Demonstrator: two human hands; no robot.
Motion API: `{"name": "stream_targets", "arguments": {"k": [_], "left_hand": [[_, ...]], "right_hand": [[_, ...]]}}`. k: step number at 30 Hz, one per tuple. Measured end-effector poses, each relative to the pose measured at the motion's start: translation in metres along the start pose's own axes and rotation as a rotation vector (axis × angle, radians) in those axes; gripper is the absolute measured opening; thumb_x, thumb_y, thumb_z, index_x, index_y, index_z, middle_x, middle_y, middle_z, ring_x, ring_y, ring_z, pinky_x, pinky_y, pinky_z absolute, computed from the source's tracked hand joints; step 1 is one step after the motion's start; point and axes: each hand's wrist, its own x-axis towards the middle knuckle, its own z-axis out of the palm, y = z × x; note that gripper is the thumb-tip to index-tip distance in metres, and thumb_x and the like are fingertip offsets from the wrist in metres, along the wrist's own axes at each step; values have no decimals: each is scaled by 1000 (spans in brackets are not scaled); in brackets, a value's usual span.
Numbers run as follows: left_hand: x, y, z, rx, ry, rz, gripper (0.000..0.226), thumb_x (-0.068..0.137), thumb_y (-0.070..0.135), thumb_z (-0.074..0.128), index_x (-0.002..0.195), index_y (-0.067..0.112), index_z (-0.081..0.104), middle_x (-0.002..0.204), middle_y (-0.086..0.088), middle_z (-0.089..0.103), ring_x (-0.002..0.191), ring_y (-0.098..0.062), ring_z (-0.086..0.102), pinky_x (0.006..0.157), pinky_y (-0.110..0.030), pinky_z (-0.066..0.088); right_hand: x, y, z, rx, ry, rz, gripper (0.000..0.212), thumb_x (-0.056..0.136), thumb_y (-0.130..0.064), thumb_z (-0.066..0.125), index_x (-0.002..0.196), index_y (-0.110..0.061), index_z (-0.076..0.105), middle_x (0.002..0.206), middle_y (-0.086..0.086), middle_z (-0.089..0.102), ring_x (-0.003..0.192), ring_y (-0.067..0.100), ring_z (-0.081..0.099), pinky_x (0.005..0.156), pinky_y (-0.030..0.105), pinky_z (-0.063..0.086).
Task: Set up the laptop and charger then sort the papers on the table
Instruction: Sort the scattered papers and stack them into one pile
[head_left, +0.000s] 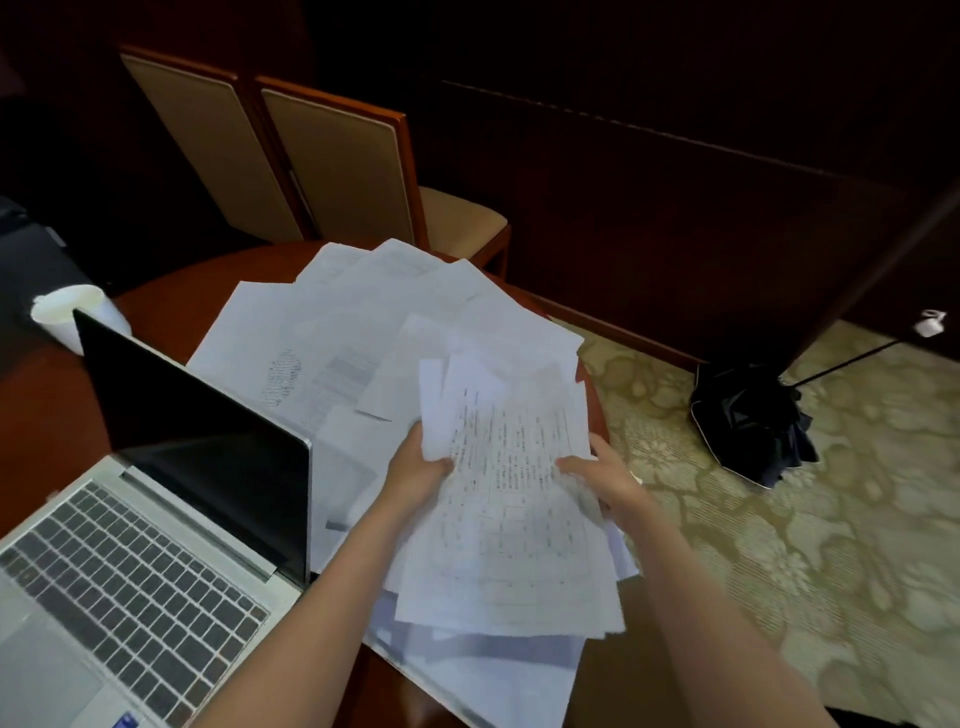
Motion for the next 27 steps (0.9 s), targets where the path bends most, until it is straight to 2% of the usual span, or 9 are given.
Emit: {"name": "stream_targets", "arguments": {"k": [4,6,9,12,14,17,20,23,27], "left_hand": [[-10,5,-1,-16,37,137,45,90,-2,49,130,17,47,122,4,56,118,-17,52,97,-26,41],[-14,11,-4,-38,46,190,43,91,-1,52,131,11,46,130,-1,54,122,-18,50,103,-30,40],[-18,20,-9,-104,84,244,47,90,1,56,135,7,44,136,-7,52,125,-20,49,109,-38,38],[-23,35,-10,-168,107,305,46,90,-1,55,134,9,45,129,-4,56,121,-19,53,105,-33,41],[-26,50,-12,-200,130,369,46,91,-1,54,135,11,44,125,1,56,117,-15,53,100,-27,42],[-29,73,-17,-237,169,447,45,92,2,53,133,16,43,120,7,55,112,-9,53,94,-24,45],[-32,83,-23,-211,201,488,43,91,6,56,128,20,41,117,10,53,109,-5,50,79,-10,45],[-37,83,-28,-232,239,467,52,86,10,63,131,19,40,117,11,52,109,-5,49,86,-18,42],[-42,74,-28,-251,217,439,56,77,9,72,119,27,39,98,24,52,86,12,51,74,-8,44]], "right_hand": [[-12,14,-13,86,58,102,46,84,-22,68,126,-18,47,117,3,60,99,21,60,83,38,49],[-18,15,-17,124,56,56,43,82,-21,70,120,-19,49,106,-4,60,90,14,59,78,34,47],[-25,9,-20,170,37,-48,39,78,-19,73,113,-18,57,106,-5,67,93,13,64,78,30,51],[-32,-7,-17,180,97,-171,30,80,-15,70,110,-10,64,110,7,69,95,19,68,87,38,54],[-36,-23,-15,219,164,-271,20,84,-10,65,104,-8,65,102,6,70,91,20,68,86,39,54],[-42,-48,-14,249,178,-422,11,85,-6,62,94,-13,66,90,-3,70,78,7,70,78,30,58],[-47,-58,-15,265,151,-491,16,86,-3,60,90,-18,64,78,-10,74,74,2,70,65,20,58],[-51,-56,-16,238,109,-508,16,84,-1,61,89,-15,65,78,-14,74,75,3,71,64,19,56],[-53,-44,-14,230,80,-489,26,72,2,70,90,-16,63,75,-15,74,73,1,70,62,17,56]]}}
